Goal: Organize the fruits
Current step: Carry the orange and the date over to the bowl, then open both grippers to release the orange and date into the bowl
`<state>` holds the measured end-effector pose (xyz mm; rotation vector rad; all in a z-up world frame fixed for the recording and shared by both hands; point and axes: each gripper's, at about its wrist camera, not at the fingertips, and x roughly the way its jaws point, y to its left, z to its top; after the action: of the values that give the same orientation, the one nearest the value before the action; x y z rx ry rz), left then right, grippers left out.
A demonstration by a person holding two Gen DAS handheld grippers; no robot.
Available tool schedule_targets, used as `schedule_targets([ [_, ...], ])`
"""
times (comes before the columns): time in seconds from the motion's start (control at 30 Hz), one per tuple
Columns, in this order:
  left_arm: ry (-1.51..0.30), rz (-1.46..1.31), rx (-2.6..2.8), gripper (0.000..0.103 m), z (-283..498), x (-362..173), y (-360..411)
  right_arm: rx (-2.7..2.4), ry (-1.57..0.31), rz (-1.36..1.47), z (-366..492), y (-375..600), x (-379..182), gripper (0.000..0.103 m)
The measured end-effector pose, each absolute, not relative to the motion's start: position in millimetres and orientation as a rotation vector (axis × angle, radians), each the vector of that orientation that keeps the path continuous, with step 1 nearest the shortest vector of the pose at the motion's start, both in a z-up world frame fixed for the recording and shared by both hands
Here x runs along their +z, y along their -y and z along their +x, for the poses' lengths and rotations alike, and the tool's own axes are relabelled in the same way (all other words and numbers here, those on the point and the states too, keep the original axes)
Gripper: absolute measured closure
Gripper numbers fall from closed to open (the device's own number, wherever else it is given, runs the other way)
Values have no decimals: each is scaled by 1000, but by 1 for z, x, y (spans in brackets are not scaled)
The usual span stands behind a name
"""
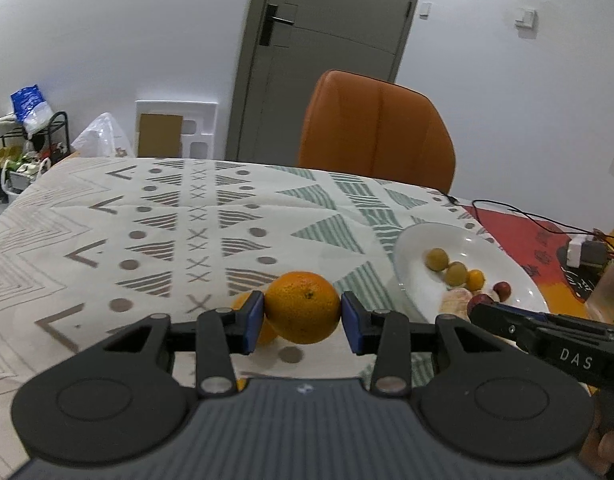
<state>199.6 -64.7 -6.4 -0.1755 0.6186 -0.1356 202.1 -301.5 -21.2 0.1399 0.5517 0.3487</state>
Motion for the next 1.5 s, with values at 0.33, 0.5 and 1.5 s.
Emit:
schedule_targets([
  [0.33, -622, -154, -188, 63, 208, -7, 97, 269, -547, 170, 197, 338, -24, 81],
  [0.5, -626, -137, -217, 63, 213, -7, 111, 227, -547, 173, 196, 353, -27, 81],
  [1.5, -627, -60, -241, 47, 220, -4, 148, 234, -539, 223, 180, 369, -31, 73],
])
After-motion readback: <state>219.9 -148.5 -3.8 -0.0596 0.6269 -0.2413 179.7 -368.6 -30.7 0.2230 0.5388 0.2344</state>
